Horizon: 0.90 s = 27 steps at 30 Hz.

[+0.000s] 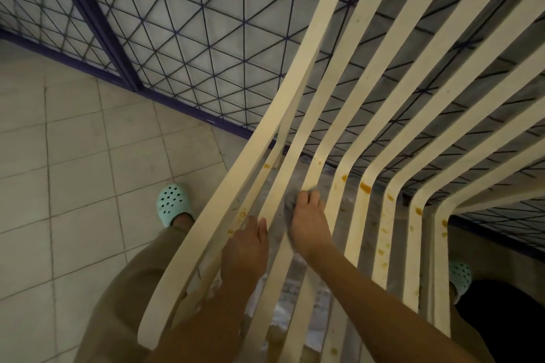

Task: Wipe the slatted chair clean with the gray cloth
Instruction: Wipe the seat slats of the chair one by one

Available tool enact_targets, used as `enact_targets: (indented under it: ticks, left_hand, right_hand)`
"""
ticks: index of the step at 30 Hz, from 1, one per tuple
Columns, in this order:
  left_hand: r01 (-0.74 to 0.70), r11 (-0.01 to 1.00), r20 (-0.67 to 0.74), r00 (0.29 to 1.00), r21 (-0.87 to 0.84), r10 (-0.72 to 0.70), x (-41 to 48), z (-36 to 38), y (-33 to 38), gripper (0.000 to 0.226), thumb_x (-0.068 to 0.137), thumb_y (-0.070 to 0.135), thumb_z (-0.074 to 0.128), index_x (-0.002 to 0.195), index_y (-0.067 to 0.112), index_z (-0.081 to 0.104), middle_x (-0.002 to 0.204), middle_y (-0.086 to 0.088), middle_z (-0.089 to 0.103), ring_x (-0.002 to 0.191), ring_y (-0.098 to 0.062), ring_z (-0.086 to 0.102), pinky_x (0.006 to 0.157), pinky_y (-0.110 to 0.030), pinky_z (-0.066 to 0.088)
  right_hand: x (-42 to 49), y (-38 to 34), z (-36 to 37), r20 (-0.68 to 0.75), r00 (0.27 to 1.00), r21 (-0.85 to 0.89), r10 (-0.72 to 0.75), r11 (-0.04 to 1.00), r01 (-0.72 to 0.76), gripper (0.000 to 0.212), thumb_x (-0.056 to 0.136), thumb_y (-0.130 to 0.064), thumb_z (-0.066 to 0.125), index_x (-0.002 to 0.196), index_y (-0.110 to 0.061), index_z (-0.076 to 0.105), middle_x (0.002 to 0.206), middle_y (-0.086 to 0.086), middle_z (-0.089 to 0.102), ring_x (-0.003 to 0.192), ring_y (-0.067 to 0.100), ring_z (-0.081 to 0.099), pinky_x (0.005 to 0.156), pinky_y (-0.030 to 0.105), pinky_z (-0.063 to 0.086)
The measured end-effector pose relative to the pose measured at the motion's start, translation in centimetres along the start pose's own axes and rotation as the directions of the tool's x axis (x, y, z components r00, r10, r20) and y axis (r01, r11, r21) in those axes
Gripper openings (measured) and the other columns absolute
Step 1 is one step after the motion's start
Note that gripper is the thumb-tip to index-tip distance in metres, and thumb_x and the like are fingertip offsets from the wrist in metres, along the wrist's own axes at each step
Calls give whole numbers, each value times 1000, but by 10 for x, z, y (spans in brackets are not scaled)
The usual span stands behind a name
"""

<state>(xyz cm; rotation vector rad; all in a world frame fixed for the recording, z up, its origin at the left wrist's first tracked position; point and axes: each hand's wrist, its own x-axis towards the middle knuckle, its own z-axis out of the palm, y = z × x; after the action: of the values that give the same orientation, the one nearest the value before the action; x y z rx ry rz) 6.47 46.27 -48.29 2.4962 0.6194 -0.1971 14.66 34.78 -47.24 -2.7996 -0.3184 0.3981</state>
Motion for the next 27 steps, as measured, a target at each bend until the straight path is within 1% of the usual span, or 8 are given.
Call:
enact_targets:
  ticks: [5, 8, 11, 17, 20, 23, 25, 27]
  left_hand:
    - [-5, 1000, -32, 999, 27, 6, 0, 1, 0, 53, 98, 52, 12, 110, 21, 53, 73, 1, 63, 69, -17, 65, 63, -36, 56]
    - [-3, 999, -74, 997, 44, 7, -2, 4, -1, 67, 94, 58, -1, 109, 23, 54, 65, 2, 60, 59, -13, 63, 55, -33, 55]
    - [-8, 995, -71, 997, 95, 15, -2, 5, -2, 79, 93, 58, -8, 111, 20, 60, 59, 0, 60, 50, -11, 60, 45, -27, 50]
    - [1, 994, -102, 995, 112, 11, 0, 7, -4, 84, 87, 61, -10, 122, 22, 56, 77, -2, 68, 67, -13, 66, 59, -29, 55]
    - [-10, 991, -118, 993, 133, 26, -3, 5, -2, 85, 88, 61, -11, 122, 23, 56, 73, -1, 67, 63, -10, 64, 56, -26, 53]
    - [-12, 993, -109, 994, 120, 25, -4, 2, -1, 83, 88, 61, -8, 122, 21, 56, 71, -2, 67, 62, -12, 64, 55, -27, 52]
    - [-6, 994, -84, 996, 109, 15, -3, 0, 3, 80, 88, 60, -6, 122, 21, 55, 73, -2, 67, 64, -15, 65, 57, -31, 53]
    - [5, 995, -58, 998, 97, 1, -2, 0, 3, 77, 91, 62, -3, 123, 20, 54, 76, -3, 67, 66, -16, 65, 60, -34, 55]
  right_hand:
    - [40, 10, -10, -29, 1000, -42, 1, 999, -3, 37, 95, -1, 44, 131, -4, 37, 135, 20, 32, 120, 38, 40, 101, 42, 41]
    - [57, 16, -16, -48, 999, -37, 13, 999, -15, 45, 92, -1, 49, 135, -3, 34, 142, 21, 26, 127, 39, 35, 104, 43, 41]
    - [80, 23, -21, -63, 998, -69, 1, 998, -5, 43, 92, -2, 49, 133, -2, 37, 136, 21, 31, 121, 40, 39, 100, 44, 41]
    - [103, 33, -29, -69, 996, -181, -50, 983, 36, 41, 92, -1, 52, 131, -4, 41, 137, 20, 31, 121, 39, 39, 99, 45, 42]
    - [108, 37, -39, -27, 989, -264, -143, 956, 131, 37, 92, -4, 54, 128, -6, 43, 137, 20, 33, 128, 38, 35, 99, 45, 44]
    - [111, 41, -50, 7, 972, -325, -236, 919, 225, 34, 92, -5, 56, 124, -8, 46, 132, 18, 36, 124, 36, 39, 89, 42, 48]
    - [109, 45, -53, -17, 969, -303, -247, 925, 230, 38, 89, 0, 59, 124, -8, 47, 130, 18, 36, 122, 36, 40, 87, 42, 48]
    - [105, 41, -46, -52, 977, -226, -208, 955, 192, 42, 84, 6, 60, 122, -7, 49, 131, 18, 35, 124, 37, 38, 94, 46, 47]
